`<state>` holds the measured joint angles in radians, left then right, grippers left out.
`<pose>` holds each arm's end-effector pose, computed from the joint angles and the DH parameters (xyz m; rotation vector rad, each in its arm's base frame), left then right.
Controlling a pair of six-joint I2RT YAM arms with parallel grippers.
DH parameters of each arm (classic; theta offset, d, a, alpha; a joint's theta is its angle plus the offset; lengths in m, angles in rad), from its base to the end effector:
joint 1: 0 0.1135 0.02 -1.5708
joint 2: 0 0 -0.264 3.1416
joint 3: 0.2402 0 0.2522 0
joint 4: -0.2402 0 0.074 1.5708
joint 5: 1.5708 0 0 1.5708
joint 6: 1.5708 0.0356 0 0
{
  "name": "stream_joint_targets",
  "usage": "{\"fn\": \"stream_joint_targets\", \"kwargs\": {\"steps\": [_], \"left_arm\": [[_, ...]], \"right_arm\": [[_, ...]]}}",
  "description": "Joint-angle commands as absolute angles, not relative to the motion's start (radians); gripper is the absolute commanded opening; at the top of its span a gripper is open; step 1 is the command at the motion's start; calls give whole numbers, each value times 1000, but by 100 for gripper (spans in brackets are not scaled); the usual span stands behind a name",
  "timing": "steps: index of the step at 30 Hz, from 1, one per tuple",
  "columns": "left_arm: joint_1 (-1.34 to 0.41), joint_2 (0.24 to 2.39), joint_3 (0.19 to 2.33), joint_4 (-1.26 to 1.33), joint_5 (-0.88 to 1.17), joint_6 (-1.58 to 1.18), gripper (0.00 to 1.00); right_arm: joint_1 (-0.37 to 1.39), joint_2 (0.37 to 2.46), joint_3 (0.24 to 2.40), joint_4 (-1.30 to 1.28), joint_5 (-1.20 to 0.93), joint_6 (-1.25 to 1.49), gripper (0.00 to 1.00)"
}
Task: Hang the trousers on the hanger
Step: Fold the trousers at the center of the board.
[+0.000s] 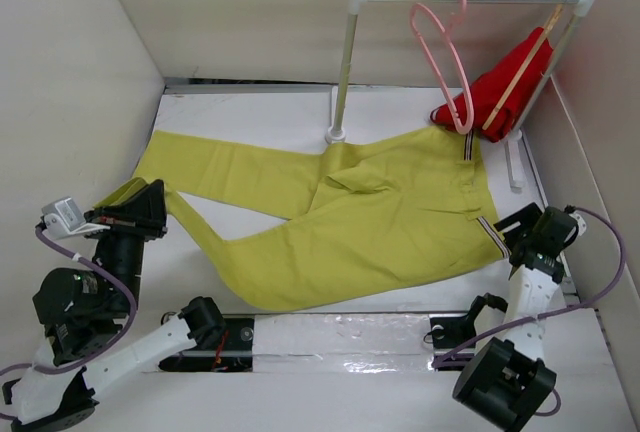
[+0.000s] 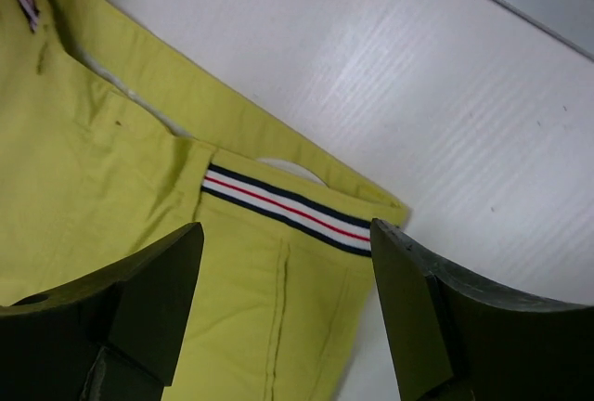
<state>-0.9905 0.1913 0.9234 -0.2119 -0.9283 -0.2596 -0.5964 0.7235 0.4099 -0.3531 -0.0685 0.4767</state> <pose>0.0160 0.0276 0.4194 -0.4388 1.2137 -0.5895 0.1335 -0.0877 0.2021 1.1107 1.9402 0.0115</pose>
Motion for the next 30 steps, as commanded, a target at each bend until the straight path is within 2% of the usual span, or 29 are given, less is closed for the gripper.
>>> {"fn": "stream_joint_targets", "kwargs": {"steps": [1,6,9,14,15,16,17,19,24,30], "left_arm": [[-985,164,925,-156,-923,-259,0],[-985,124,920,-152,-936,-259,0],[-985,120,914,-144,-940,-253,0],[-985,143,920,-150,-936,-255,0],[-985,143,920,-150,-943,-256,0],[-985,140,920,-152,-948,-255,0],[-985,141,917,-152,-954,-255,0],[-985,141,916,-150,-972,-253,0],[-985,146,926,-169,-993,-273,0],[-985,121,910,-112,-1038,-239,0]], "right_arm": [[-603,690,416,-497,20,506,77],[-603,725,353,-454,-32,564,75],[-603,820,310,-366,-55,580,74],[-603,988,330,-250,-161,597,63],[-603,1011,330,-211,-176,607,56],[-603,1006,333,-207,-167,610,26],[-603,988,344,-213,-155,609,16],[-603,872,348,-253,-109,609,6],[-612,559,484,-473,89,536,6],[-612,525,746,-722,252,437,0]]}}
